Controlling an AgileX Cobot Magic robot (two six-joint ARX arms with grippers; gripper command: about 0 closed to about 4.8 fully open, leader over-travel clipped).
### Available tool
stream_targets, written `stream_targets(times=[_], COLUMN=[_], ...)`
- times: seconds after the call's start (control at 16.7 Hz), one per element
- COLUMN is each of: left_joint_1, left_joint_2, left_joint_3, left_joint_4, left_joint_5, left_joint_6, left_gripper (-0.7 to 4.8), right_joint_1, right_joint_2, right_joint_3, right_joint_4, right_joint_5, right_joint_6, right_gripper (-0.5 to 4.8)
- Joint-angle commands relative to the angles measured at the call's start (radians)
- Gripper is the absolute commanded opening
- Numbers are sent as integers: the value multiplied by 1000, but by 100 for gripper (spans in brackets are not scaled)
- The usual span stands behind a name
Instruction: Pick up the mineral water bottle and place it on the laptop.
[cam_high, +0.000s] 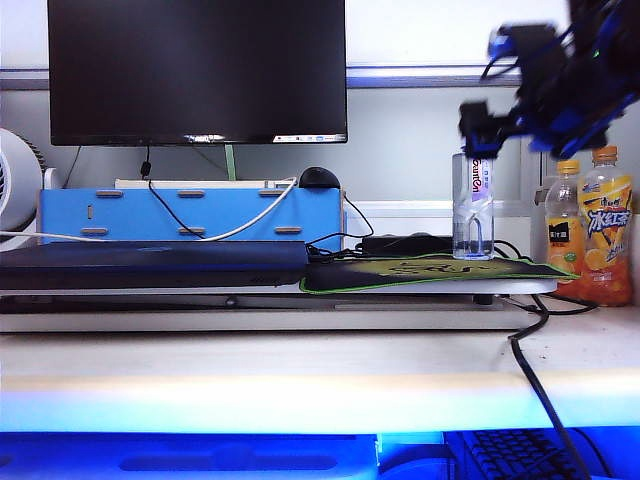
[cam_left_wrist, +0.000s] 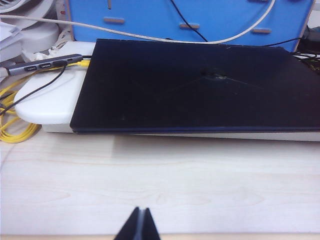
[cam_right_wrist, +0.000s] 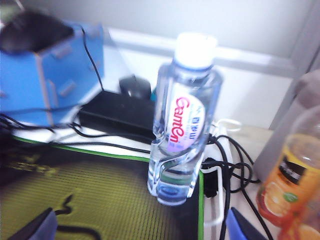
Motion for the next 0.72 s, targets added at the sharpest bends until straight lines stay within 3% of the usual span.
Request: stream_targets(times=[0.06,0.48,0.72], left_joint_1=[0,0,0], left_joint_2=[-2,-2,-2], left_joint_3=[2,2,2], left_joint_4=[8,8,8], left_joint_5=[3,3,3], left_joint_6=[1,1,1], left_gripper=[-2,-2,-2], right_joint_1=[2,-16,-45], right_joint_2=[109,226,284], right_joint_3=[111,283,348], right_joint_4=[13,14,-19], right_joint_5=[-3,85,82], right_joint_6=[-36,-37,-37], right_gripper=[479,479,479])
